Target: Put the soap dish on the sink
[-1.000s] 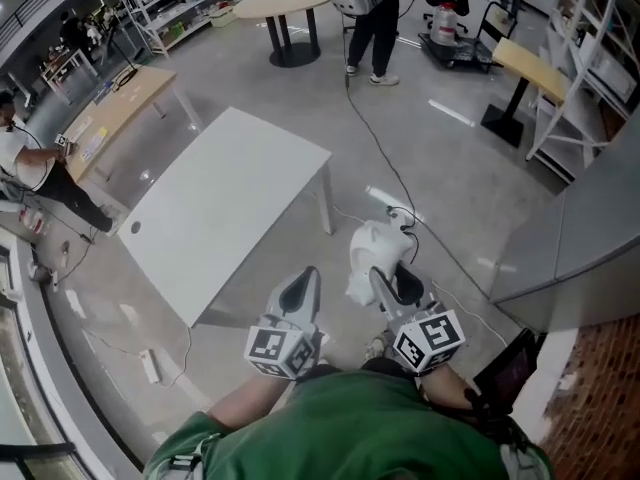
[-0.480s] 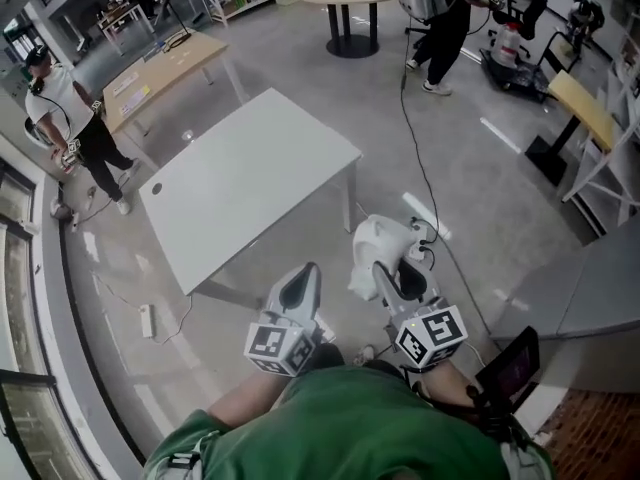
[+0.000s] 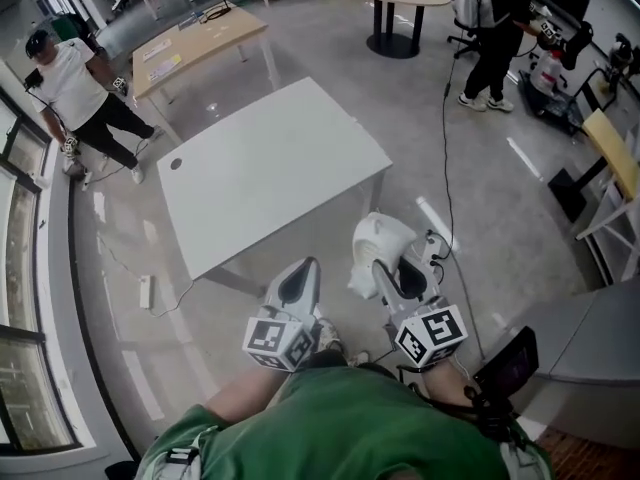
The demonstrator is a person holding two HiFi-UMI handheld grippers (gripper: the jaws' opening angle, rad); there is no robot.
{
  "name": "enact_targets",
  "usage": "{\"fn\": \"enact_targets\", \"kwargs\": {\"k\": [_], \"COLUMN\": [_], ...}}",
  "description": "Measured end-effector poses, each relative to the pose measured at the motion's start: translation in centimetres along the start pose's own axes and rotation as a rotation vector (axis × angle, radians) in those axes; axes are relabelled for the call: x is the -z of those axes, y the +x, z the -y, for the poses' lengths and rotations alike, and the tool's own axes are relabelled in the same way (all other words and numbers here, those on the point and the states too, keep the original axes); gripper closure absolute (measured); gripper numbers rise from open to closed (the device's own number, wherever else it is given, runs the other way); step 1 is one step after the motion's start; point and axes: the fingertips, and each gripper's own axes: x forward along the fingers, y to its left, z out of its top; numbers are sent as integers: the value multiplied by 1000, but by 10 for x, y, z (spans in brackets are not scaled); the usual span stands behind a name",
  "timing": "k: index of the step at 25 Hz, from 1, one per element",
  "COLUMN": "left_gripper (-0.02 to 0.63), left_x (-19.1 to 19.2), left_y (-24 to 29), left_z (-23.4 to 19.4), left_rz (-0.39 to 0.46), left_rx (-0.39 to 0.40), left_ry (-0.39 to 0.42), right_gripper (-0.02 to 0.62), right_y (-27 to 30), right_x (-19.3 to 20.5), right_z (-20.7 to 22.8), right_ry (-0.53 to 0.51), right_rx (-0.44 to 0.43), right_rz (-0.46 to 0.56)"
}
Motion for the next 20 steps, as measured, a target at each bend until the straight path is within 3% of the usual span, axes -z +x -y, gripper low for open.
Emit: {"fn": "enact_targets", "kwargs": {"k": [15,20], "left_gripper": [600,600], "left_x": [-24,-29], "left_y": [6,0], "left_z": [-127,-148], "left_rz": [77,94], "left_rx": [-114,-151], "left_ry": [-43,-57], "right_gripper": [456,456], "right_y": [134,154], "right_x": [-1,0], "right_z": [-50,-64], "right_ry": [-62,-76], "right_rx": [-133,-168], "right_rz": [-43,-64]}}
